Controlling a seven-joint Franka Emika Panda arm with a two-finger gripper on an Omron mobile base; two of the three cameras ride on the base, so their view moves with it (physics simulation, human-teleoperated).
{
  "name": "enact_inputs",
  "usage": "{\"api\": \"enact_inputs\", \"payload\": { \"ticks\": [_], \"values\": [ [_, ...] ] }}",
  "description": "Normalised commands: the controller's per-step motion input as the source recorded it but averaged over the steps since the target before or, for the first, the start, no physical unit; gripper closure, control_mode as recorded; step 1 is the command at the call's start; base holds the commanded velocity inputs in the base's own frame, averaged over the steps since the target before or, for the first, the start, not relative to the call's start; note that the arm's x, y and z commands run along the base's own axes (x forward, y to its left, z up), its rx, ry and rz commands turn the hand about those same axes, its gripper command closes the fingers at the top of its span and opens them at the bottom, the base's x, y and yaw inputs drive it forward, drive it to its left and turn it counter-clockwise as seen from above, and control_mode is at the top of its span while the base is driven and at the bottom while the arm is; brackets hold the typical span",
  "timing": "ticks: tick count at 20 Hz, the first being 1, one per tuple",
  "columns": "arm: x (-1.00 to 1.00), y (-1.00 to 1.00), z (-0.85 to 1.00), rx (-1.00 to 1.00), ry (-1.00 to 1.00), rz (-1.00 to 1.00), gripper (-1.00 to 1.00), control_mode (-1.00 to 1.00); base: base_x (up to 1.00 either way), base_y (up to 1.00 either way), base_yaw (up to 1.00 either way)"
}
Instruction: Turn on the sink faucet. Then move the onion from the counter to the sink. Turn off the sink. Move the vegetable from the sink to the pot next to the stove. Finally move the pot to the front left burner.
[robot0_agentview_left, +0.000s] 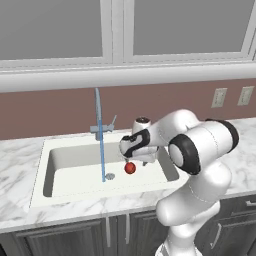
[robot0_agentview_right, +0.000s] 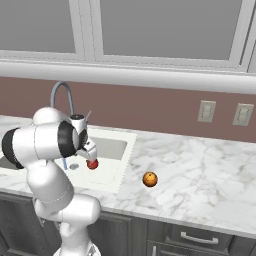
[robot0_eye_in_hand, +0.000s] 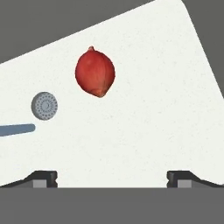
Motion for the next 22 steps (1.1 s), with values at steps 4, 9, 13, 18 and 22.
{"api": "enact_inputs", "payload": {
  "ticks": [4,9,13,18,22],
  "values": [
    [-0.02,0.00,0.39,0.00,-0.09,0.16,-1.00,-1.00,0.00,0.00,0.00],
    [-0.04,0.00,0.43,0.00,-0.16,0.19,-1.00,-1.00,0.00,0.00,0.00],
    [0.00,-0.11,0.37,0.00,-0.16,0.20,-1.00,-1.00,0.00,0.00,0.00],
    [0.00,-0.19,0.38,0.00,-0.16,0.22,-1.00,-1.00,0.00,0.00,0.00],
    [0.00,-0.16,0.31,0.01,-0.17,0.24,-1.00,-1.00,0.00,0.00,0.00]
  ]
}}
